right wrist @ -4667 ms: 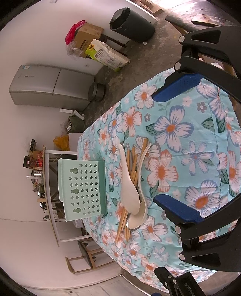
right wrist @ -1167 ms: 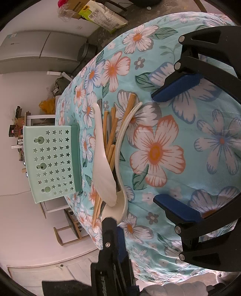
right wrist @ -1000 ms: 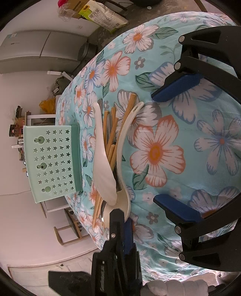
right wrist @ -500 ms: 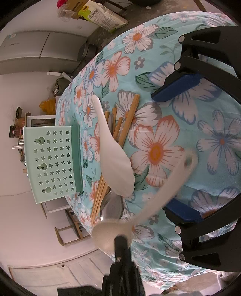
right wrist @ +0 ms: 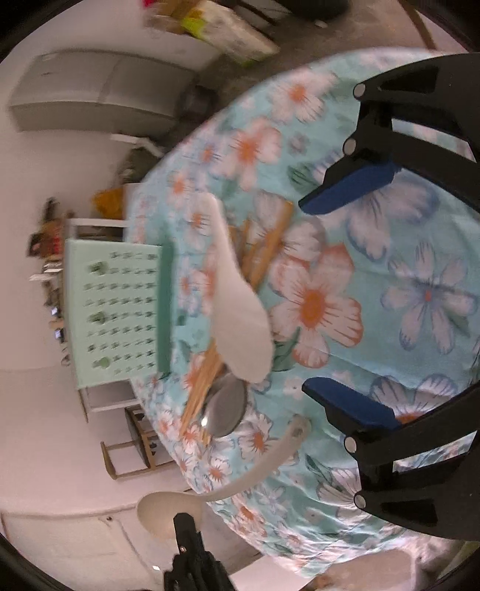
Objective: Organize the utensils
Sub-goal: 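Grasp the cream rice paddle with the right gripper while the left lifts the ladle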
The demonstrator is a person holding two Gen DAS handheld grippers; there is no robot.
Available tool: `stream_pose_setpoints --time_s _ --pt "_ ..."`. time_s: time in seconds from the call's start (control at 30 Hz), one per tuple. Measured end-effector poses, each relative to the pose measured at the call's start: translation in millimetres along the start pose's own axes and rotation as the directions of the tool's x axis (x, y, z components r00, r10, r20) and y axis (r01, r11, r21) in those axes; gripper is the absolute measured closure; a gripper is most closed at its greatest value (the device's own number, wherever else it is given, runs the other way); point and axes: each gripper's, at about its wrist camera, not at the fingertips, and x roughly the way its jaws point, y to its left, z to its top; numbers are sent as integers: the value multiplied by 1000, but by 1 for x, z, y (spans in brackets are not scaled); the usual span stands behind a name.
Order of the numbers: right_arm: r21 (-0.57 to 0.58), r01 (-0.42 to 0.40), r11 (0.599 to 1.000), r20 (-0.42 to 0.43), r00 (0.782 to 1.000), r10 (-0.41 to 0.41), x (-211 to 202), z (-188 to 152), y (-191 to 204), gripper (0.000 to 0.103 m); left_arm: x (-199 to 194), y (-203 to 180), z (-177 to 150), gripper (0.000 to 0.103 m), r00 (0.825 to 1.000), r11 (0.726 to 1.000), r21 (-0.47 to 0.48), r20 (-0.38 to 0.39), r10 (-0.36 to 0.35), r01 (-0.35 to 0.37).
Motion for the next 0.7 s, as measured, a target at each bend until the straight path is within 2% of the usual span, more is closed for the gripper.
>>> stream_pose_setpoints --time_s 0.2,0.33,0.4,0.53,0.7 --pt "-117 46 992 17 999 -44 -2 12 6 33 -14 23 3 100 998 999 -34 47 31 -30" --pt "-127 4 992 14 1000 -3 -3 18 19 41 -20 36 4 100 996 997 -51 68 57 -53" --pt "-193 13 981 31 1000 -7 -4 20 35 41 -22 42 4 100 995 996 -59 75 71 -66" --pt "-382 122 916 83 992 -97 -1 18 64 45 -23 52 4 100 995 994 -84 73 73 -67" --pt "-550 232 802 115 973 -202 3 5 69 47 -22 63 3 100 995 993 -102 73 71 -63"
